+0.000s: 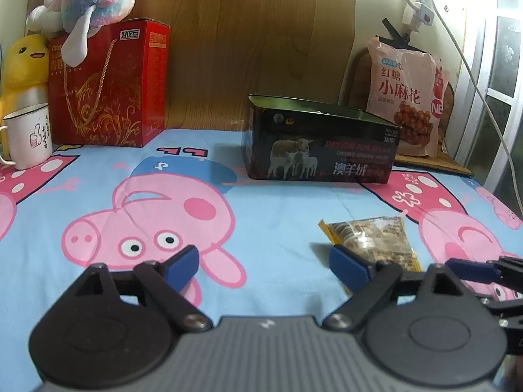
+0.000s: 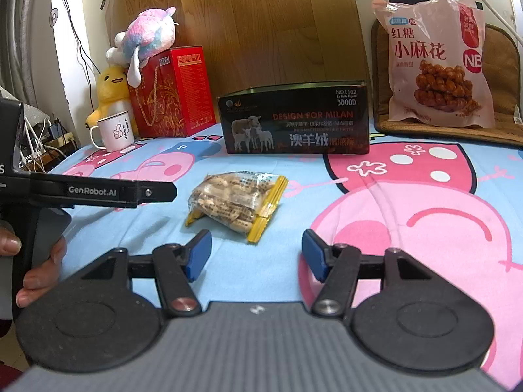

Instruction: Organize snacks

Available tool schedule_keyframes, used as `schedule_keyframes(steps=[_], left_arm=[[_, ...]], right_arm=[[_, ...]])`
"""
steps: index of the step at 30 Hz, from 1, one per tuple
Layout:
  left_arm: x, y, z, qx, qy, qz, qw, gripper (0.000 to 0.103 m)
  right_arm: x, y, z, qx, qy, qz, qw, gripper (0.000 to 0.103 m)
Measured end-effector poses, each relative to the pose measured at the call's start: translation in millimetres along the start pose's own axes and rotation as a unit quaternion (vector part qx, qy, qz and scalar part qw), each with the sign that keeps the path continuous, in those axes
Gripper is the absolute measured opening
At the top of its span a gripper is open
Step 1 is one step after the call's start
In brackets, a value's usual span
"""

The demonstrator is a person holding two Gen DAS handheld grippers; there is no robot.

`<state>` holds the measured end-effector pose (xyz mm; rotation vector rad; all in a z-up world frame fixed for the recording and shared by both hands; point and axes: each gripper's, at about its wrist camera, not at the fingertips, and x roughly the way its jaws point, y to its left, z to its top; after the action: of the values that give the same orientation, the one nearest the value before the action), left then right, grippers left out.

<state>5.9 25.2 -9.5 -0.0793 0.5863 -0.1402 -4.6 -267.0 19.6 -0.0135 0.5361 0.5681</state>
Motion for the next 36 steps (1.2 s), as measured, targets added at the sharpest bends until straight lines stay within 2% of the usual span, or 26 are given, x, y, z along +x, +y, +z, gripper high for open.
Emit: schedule_keyframes(steps=[36], left_arm=[[-0.4, -0.9, -0.8, -0.004, -0.001, -0.001, 1.0, 0.093]], right_arm=[[-1.1, 0.1, -0.5, 0.0, -0.001, 0.0, 1.0, 0.067]])
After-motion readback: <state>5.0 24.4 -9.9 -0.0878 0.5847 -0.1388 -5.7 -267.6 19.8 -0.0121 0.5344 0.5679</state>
